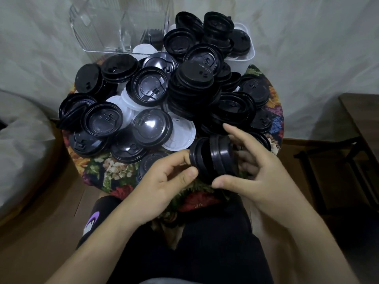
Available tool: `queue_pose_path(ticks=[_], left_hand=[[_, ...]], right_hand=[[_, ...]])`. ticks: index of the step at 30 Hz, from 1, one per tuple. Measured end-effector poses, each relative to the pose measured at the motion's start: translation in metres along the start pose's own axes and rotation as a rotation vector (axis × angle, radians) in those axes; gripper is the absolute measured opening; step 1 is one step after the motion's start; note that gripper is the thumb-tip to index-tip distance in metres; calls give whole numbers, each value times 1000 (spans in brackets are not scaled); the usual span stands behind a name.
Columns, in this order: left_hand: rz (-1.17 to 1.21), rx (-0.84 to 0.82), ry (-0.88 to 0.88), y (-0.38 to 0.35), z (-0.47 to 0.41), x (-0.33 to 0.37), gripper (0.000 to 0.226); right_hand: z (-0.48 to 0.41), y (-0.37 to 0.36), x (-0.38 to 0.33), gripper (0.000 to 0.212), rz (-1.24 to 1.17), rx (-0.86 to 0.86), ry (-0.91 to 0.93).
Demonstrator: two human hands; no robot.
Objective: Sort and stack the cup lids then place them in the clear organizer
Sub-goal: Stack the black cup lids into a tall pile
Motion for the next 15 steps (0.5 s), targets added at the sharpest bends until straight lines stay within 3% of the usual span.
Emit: queue_pose_path(ticks=[4, 11, 13, 15], left_hand=[[40, -45, 40, -7, 6, -4, 32], [168, -108, 136, -13, 30, -15, 19], [49, -33, 111, -5, 36, -9, 13], [-350, 179, 22, 13, 44, -10, 5]], right_hand=[[8, -10, 7, 94, 144, -30, 16], [17, -25, 18, 91, 226, -139, -30], [14, -31, 18, 88, 291, -101, -7], [9, -35, 16, 90, 363, -75, 6]])
Point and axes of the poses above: each hand's wrist, its own z-axis away from the middle knuckle, its own y-axis out of the back of the hand, x = y × z, the point moved 3 cm from there along -z, towards the middle knuckle, and after that the axes turned 2 degrees about -y, right-handed, at the moved point
